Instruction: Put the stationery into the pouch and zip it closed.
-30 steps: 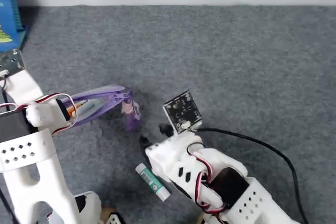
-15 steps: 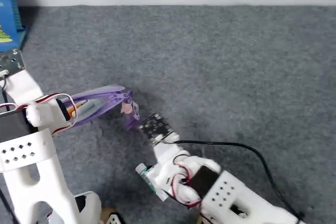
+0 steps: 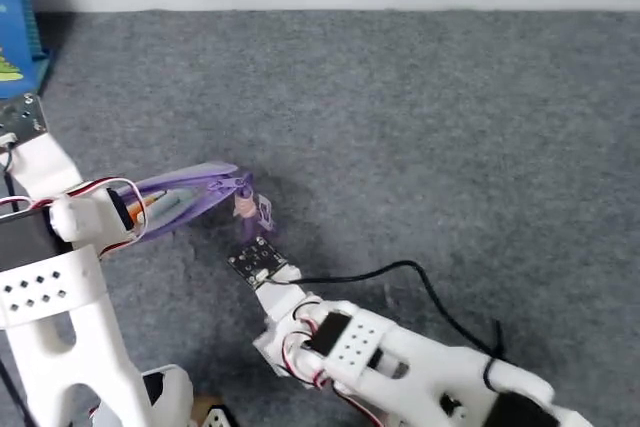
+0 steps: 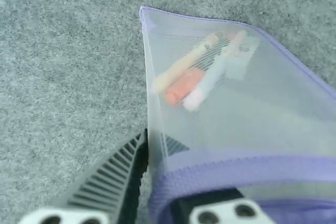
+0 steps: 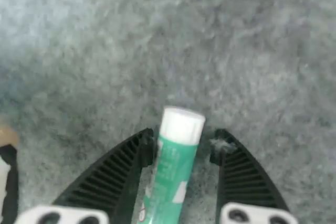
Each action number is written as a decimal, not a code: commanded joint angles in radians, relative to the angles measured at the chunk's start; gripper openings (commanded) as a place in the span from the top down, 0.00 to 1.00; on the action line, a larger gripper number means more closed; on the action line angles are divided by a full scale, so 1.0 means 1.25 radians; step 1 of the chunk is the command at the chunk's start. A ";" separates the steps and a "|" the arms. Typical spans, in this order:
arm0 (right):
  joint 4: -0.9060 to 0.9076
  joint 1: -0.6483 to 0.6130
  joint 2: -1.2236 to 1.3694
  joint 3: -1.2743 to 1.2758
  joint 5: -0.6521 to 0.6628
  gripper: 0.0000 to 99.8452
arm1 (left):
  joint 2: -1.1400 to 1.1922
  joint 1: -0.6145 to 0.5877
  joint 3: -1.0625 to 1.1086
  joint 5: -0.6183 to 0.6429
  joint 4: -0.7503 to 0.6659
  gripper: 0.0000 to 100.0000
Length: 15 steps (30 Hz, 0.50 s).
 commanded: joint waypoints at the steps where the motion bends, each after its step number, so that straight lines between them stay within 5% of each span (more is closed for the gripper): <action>1: 0.053 -0.004 0.079 -0.091 -0.009 0.96 | 0.005 -0.006 -0.013 0.005 -0.001 0.99; 8: 0.117 -0.004 0.072 -0.124 -0.006 0.99 | 0.005 -0.006 -0.007 0.005 -0.002 0.99; 15: 0.265 0.023 -0.144 -0.123 -0.005 0.99 | 0.005 -0.006 -0.007 0.005 -0.004 0.99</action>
